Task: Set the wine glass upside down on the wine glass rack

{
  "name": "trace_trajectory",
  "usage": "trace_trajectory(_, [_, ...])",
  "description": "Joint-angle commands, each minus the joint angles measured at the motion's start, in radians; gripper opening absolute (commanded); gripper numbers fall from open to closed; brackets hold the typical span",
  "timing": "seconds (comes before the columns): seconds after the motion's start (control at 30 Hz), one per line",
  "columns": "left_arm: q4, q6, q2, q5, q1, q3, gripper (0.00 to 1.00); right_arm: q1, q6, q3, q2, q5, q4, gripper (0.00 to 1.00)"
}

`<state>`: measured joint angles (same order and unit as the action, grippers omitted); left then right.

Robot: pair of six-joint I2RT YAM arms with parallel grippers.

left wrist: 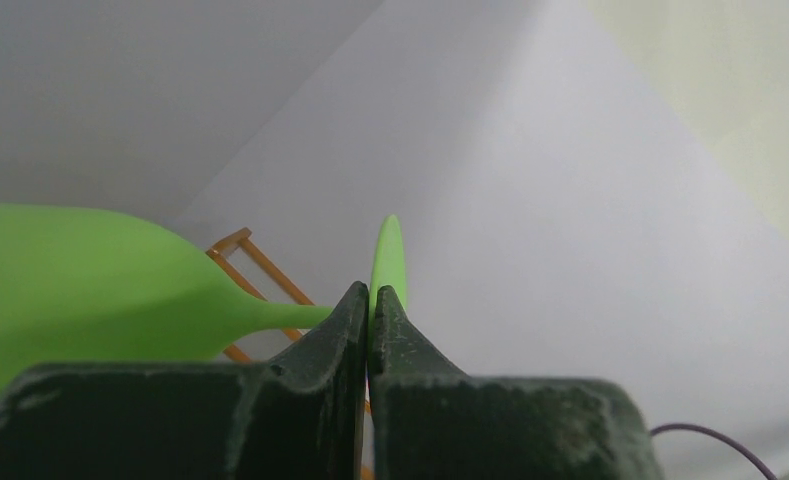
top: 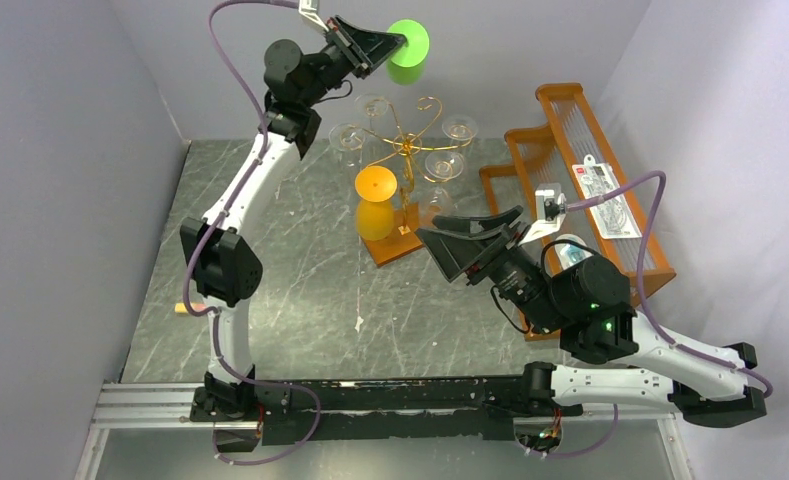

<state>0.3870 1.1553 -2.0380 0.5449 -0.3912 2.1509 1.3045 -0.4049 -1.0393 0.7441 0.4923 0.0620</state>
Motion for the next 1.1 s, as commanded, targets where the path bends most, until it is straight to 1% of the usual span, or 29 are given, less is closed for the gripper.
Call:
trace_trajectory(0.0, [0.000,-0.035,0.007,-0.121,-0.027,-0.016,0.05,0.004,-0.012,0.002,-0.015,0.028,-0.025,0.58])
trace_trajectory(0.13, [-0.041,-0.028,-0.048,-0.112,-0.048,0.033,0.05,0.004,-0.014,0.008,-0.021,0.031,-0.025,0.58])
trace_trajectory(0.23, [-0.056,-0.025,-0.039,-0.142,-0.055,-0.002,0.05,0.004,-0.021,0.020,-0.024,0.032,-0.019,0.58])
trace_trajectory(0.33, [-0.106,-0.051,-0.014,-0.203,-0.069,-0.042,0.05,0.004,-0.026,0.025,-0.027,0.032,-0.018,0.58])
trace_trajectory(0.53, [-0.171,-0.097,0.006,-0.274,-0.099,-0.066,0.05,0.004,-0.032,0.030,-0.034,0.032,-0.022,0.58])
trace_trajectory(0.6, [-0.163,-0.087,0.015,-0.275,-0.103,-0.090,0.05,0.004,-0.033,0.033,-0.037,0.033,-0.021,0.58])
trace_trajectory(0.77, [-0.113,-0.005,0.061,-0.257,-0.105,-0.179,0.05,0.003,-0.038,0.039,-0.043,0.037,-0.019,0.58])
trace_trajectory(1.0, [-0.140,-0.002,0.131,-0.298,-0.114,-0.229,0.05,0.004,-0.041,0.039,-0.039,0.029,-0.011,0.58])
trace_trajectory(1.07, [-0.157,0.024,0.137,-0.295,-0.114,-0.234,0.05,0.004,-0.044,0.043,-0.038,0.027,-0.008,0.58])
